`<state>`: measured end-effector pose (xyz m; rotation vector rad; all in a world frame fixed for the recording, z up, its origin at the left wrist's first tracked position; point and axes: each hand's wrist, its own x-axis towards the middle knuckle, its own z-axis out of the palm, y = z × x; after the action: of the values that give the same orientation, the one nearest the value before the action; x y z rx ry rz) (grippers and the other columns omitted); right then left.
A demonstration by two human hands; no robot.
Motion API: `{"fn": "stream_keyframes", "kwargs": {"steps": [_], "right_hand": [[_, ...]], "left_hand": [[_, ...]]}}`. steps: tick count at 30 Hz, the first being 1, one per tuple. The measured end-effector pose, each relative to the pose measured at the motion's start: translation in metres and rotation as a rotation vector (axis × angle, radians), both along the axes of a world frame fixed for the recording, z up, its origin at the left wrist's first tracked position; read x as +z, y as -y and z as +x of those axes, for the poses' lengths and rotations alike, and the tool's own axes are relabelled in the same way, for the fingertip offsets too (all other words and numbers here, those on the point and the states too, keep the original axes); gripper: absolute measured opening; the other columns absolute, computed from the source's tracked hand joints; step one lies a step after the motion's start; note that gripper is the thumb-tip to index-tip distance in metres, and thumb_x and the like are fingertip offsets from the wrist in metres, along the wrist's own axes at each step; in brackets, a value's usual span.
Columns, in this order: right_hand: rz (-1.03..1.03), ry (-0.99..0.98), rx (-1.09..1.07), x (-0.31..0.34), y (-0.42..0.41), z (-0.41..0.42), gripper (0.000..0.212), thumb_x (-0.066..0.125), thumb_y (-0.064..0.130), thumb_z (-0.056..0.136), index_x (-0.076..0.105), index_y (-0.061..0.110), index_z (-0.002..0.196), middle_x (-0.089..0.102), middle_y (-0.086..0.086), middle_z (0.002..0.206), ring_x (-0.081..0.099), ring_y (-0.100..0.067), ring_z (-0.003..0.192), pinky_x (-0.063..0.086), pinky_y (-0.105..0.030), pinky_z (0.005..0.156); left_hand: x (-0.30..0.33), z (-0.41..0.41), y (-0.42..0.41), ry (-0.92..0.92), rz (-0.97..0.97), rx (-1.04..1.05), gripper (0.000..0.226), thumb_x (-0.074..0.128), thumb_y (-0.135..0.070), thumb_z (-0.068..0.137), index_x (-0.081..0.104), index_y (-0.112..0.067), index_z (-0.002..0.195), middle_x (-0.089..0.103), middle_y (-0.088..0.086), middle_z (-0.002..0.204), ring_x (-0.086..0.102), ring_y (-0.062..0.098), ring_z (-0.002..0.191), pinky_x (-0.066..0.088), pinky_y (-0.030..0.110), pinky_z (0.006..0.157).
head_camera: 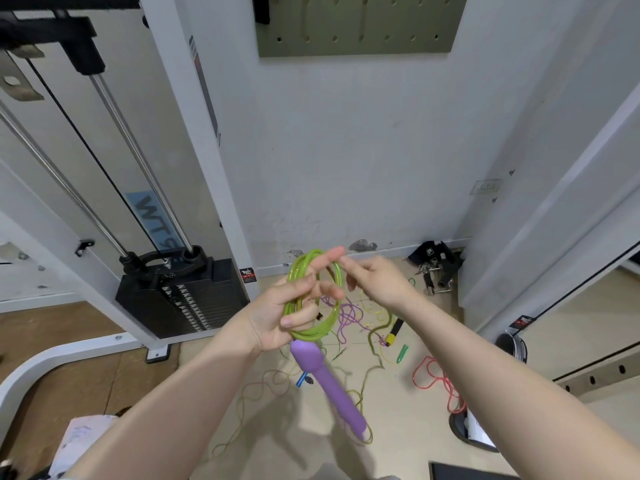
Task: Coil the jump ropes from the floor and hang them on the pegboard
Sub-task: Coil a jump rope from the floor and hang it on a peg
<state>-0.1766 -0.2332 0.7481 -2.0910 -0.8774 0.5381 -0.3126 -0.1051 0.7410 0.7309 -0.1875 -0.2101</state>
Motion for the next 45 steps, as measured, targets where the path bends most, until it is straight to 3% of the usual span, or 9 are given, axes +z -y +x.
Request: {"fn": "stream_keyframes", "kwargs": {"steps": [5, 10, 14, 23, 27, 32, 37, 41, 45], "right_hand": [[-0.224, -0.384, 0.187, -0.058, 0.032, 0.001, 0.030, 0.043, 0.034, 0.097, 0.051, 0.012, 0.079, 0.047, -0.002, 0.055, 0.048, -0.006, 0.043, 0.036, -0.017, 0.048], [-0.181, -0.248, 0.271, -0.060, 0.040, -0.008, 0.017, 0.051, 0.014, 0.095, 0.050, 0.015, 0.078, 0.045, 0.002, 0.064, 0.048, -0.004, 0.055, 0.038, -0.015, 0.056], [-0.352, 0.065, 0.703, -0.021, 0.019, -0.038, 0.021, 0.048, 0.018, 0.096, 0.061, 0.001, 0.098, 0.046, 0.006, 0.058, 0.039, -0.009, 0.058, 0.034, -0.021, 0.063], [-0.094, 0.335, 0.497, 0.050, -0.010, -0.054, 0.030, 0.070, 0.037, 0.079, 0.063, 0.011, 0.064, 0.054, -0.003, 0.055, 0.041, -0.007, 0.047, 0.033, -0.027, 0.054], [0.126, -0.029, 0.271, 0.047, -0.008, -0.034, 0.033, 0.068, 0.041, 0.080, 0.055, 0.017, 0.062, 0.045, 0.004, 0.052, 0.039, -0.008, 0.049, 0.031, -0.028, 0.055], [0.403, -0.710, 0.273, 0.010, -0.010, -0.042, 0.069, 0.070, 0.068, 0.058, 0.055, 0.006, 0.083, 0.050, 0.006, 0.055, 0.042, -0.009, 0.052, 0.040, -0.018, 0.056], [0.001, -0.447, 0.335, -0.043, 0.007, -0.063, 0.014, 0.059, 0.023, 0.087, 0.067, 0.017, 0.077, 0.061, 0.000, 0.066, 0.051, -0.008, 0.063, 0.038, -0.024, 0.074], [-0.088, -0.276, 0.264, -0.052, 0.003, -0.089, 0.018, 0.045, 0.019, 0.097, 0.061, 0.021, 0.102, 0.057, 0.001, 0.071, 0.050, -0.019, 0.065, 0.043, -0.037, 0.072], [-0.443, 0.324, 0.700, -0.013, -0.015, -0.130, 0.031, 0.038, 0.028, 0.100, 0.055, 0.014, 0.121, 0.063, -0.014, 0.109, 0.054, -0.032, 0.101, 0.043, -0.037, 0.086]], "left_hand": [[0.016, -0.011, -0.018, -0.195, -0.005, 0.437, 0.091, 0.093, -0.020, 0.044, 0.052, -0.025, 0.125, 0.066, 0.009, 0.118, 0.063, 0.010, 0.045, 0.044, 0.011, 0.035], [0.003, -0.025, -0.044, -0.465, 0.119, 0.770, 0.061, 0.038, 0.014, 0.088, 0.031, -0.014, 0.142, 0.036, 0.013, 0.146, 0.070, 0.038, 0.081, 0.060, 0.035, 0.067], [-0.012, -0.025, -0.032, -0.576, 0.271, 0.794, 0.070, 0.037, 0.009, 0.094, 0.012, -0.028, 0.148, 0.019, 0.004, 0.155, 0.057, 0.037, 0.104, 0.050, 0.045, 0.082], [-0.001, -0.046, 0.019, -0.482, 0.617, 0.238, 0.063, 0.025, -0.066, 0.088, 0.040, -0.026, 0.135, 0.067, 0.016, 0.110, 0.043, 0.013, 0.032, 0.041, 0.025, 0.046], [0.019, -0.062, 0.019, -0.271, 0.509, 0.045, 0.087, 0.022, -0.081, 0.073, 0.043, -0.023, 0.134, 0.070, 0.016, 0.074, 0.020, 0.004, 0.026, 0.028, 0.019, 0.040], [0.039, -0.075, 0.002, 0.073, 0.084, 0.006, 0.057, 0.065, -0.036, 0.084, 0.047, -0.021, 0.136, 0.070, 0.016, 0.097, 0.028, 0.001, 0.027, 0.039, 0.010, 0.037], [0.065, -0.098, -0.041, -0.008, -0.052, 0.536, 0.062, 0.077, -0.020, 0.067, 0.057, -0.026, 0.126, 0.068, 0.009, 0.113, 0.029, -0.001, 0.028, 0.036, 0.007, 0.033], [0.049, -0.107, -0.066, -0.236, 0.099, 0.800, 0.060, 0.042, -0.022, 0.091, 0.022, -0.025, 0.147, 0.056, 0.009, 0.131, 0.070, 0.017, 0.062, 0.059, 0.030, 0.060], [0.023, -0.105, -0.068, -0.423, 0.310, 0.882, 0.066, 0.041, -0.012, 0.098, 0.006, -0.035, 0.148, 0.021, 0.005, 0.154, 0.062, 0.035, 0.102, 0.051, 0.042, 0.091]]}}
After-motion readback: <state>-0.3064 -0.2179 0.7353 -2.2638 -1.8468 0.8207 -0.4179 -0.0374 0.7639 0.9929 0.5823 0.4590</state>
